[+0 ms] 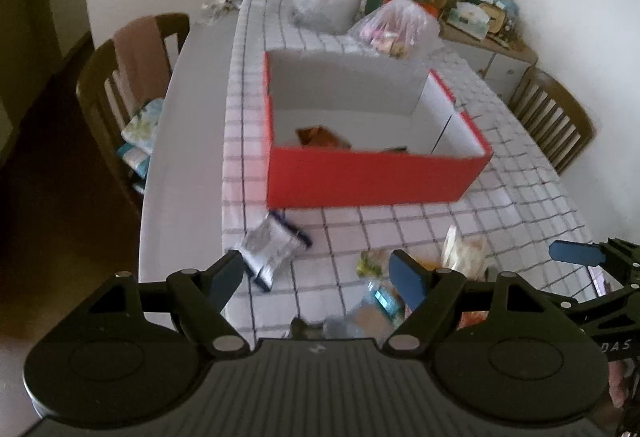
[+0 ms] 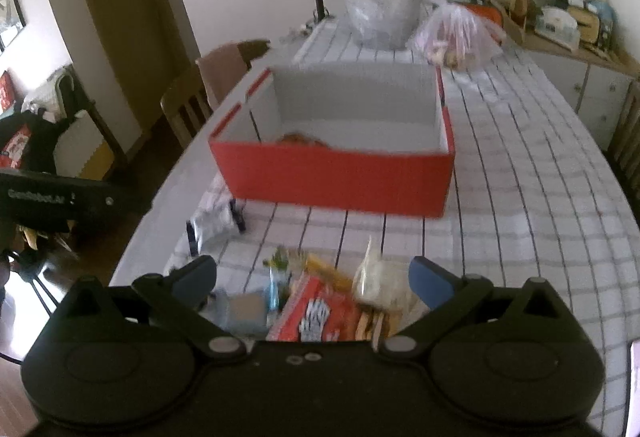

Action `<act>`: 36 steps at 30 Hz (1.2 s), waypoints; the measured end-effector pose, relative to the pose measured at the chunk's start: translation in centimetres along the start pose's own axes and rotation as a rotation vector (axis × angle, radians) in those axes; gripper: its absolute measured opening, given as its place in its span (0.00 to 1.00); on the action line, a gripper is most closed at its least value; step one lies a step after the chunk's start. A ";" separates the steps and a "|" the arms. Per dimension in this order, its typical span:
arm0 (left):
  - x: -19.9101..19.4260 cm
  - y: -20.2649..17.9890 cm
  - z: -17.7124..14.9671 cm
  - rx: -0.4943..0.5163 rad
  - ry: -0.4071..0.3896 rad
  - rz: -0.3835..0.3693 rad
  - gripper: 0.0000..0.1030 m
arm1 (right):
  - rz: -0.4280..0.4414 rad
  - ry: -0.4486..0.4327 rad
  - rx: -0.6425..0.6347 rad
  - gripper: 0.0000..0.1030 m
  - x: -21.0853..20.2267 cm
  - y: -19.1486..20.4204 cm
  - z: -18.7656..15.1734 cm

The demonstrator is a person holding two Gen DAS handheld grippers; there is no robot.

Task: Organize snacks
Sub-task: 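Lower left tool onto M&M's bag while right tool lowers onto red chip bag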

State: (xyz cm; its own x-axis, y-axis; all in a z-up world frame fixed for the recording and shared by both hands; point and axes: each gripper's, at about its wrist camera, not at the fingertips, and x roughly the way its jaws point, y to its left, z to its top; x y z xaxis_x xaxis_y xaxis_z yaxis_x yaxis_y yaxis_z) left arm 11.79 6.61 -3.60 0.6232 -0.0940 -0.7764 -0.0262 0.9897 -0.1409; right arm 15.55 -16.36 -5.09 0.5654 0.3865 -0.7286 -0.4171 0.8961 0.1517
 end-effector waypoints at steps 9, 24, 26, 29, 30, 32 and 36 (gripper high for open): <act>1.6 1.3 -3.4 -0.041 0.054 0.023 0.77 | -0.081 0.048 0.051 0.99 2.1 -0.4 -3.8; 5.9 1.6 -6.9 -0.014 0.133 0.055 0.77 | -0.110 0.133 0.106 0.99 5.5 -0.6 -6.2; 6.4 1.6 -7.1 -0.011 0.143 0.055 0.77 | -0.124 0.146 0.109 0.99 6.2 -0.6 -6.2; 7.0 1.6 -7.0 -0.012 0.156 0.043 0.77 | -0.142 0.161 0.132 0.99 7.1 -0.9 -6.3; 7.1 1.6 -7.0 -0.017 0.158 0.043 0.77 | -0.145 0.165 0.140 0.99 7.4 -0.9 -6.3; 7.4 1.7 -6.7 -0.026 0.164 0.041 0.77 | -0.156 0.169 0.152 0.99 7.8 -1.1 -6.2; 8.5 1.8 -6.6 -0.021 0.201 0.027 0.76 | -0.165 0.184 0.158 0.99 8.7 -1.1 -6.2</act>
State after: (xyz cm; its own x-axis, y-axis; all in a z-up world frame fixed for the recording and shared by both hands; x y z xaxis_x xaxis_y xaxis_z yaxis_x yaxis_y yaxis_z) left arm 11.84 6.87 -14.48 0.4535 -0.0888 -0.8868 -0.0584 0.9899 -0.1289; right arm 16.53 -15.37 -15.72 0.4715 0.1996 -0.8590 -0.2059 0.9720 0.1128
